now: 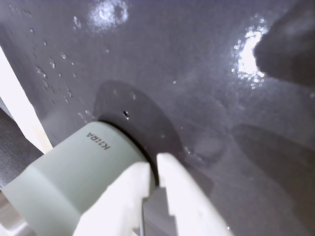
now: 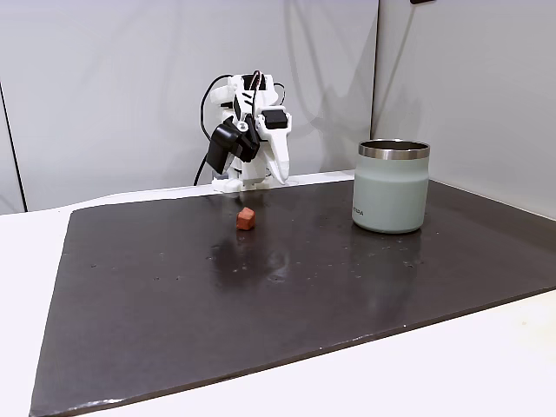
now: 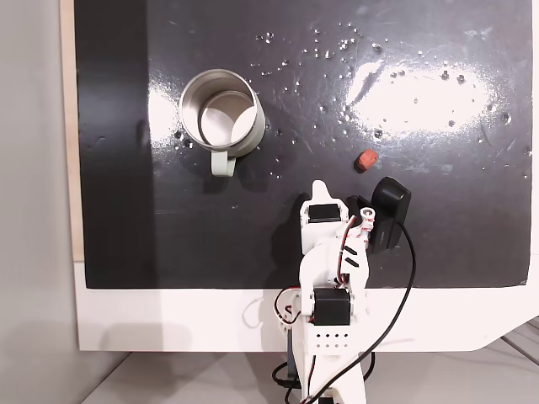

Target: Grasp a cube and put it in the cup.

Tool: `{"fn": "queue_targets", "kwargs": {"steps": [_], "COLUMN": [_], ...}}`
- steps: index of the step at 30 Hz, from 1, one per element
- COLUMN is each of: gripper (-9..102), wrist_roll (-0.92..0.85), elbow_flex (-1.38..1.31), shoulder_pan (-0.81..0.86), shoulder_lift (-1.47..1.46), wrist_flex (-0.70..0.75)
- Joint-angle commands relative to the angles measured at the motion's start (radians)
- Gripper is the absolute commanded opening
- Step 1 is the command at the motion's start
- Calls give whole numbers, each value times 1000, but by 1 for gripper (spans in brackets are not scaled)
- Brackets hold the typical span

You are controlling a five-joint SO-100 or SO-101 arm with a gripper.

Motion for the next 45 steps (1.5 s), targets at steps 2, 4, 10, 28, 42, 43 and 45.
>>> {"fn": "queue_targets", "kwargs": {"steps": [2,4,10,28,42,43,45], "gripper": [0,0,0,0,0,0,0], "wrist_roll": [5,6,6,9,14,14,14], "elbow_flex": [-9,-9,-9,-155,-684,-721,-795], "shoulder_pan": [8,8,8,48,129,143,173], "shoulder_lift": [9,9,9,11,-356,-399,-486], "wrist_flex": [-26,-26,-26,23,121,129,149]}}
